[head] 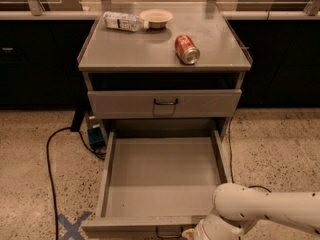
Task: Close middle drawer
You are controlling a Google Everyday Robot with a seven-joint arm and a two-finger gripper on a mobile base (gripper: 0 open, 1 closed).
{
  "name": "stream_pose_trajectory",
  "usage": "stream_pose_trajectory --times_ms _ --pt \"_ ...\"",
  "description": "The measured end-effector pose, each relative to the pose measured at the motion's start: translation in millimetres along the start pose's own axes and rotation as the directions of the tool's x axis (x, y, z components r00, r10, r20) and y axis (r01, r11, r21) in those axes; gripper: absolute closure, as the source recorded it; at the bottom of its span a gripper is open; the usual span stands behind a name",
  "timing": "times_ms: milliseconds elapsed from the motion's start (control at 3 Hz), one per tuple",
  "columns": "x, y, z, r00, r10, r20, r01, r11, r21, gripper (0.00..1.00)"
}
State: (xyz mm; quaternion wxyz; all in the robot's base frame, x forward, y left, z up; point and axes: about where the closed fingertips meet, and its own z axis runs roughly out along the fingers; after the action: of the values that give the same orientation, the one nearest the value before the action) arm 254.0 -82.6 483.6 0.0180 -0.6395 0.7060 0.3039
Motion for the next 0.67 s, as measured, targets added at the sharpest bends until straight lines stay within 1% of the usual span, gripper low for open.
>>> stream_pose_trajectory --times_ms 333,667 --pt "0 0 0 1.000 0.000 0.000 0.000 1.0000 0.000 0.00" --pt "-1 -2 10 1.000 -0.004 0.006 0.005 0.9997 -0.024 0.00"
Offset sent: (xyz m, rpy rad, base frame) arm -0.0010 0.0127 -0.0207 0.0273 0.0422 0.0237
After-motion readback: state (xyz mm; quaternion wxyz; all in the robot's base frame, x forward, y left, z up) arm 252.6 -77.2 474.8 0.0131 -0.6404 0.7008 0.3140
